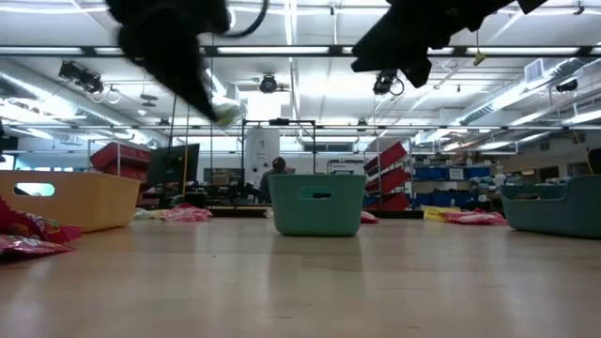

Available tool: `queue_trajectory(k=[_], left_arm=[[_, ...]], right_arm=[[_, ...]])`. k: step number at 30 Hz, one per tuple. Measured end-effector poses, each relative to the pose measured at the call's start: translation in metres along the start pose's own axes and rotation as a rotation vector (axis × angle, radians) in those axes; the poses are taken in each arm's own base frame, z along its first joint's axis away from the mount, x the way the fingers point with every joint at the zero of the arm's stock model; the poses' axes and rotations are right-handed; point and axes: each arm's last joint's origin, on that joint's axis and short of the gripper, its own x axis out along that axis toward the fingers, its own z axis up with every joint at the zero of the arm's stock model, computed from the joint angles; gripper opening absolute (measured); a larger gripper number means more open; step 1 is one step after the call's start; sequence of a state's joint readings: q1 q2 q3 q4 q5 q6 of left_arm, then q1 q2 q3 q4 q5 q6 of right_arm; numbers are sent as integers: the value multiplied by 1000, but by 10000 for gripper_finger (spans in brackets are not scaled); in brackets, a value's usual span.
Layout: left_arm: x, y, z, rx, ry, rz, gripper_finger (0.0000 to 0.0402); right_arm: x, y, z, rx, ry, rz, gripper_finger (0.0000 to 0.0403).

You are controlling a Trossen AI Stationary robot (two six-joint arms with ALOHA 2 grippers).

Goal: Sort candy
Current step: Put the green transparent candy into the blue bin

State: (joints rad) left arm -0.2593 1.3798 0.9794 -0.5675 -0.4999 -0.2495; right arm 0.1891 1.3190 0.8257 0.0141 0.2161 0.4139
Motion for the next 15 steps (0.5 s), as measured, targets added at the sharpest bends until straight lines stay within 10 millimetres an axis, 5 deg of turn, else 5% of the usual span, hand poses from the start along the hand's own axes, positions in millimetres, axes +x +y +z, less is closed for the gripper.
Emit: queue_trajectory(k=[6, 15], left_arm=[[1, 12, 37, 67, -313, 142, 0], [1, 28, 55, 83, -445, 194, 0]], right_arm=[[2, -7, 10, 66, -84, -17, 137], [3, -14, 26, 63, -216, -31, 157]])
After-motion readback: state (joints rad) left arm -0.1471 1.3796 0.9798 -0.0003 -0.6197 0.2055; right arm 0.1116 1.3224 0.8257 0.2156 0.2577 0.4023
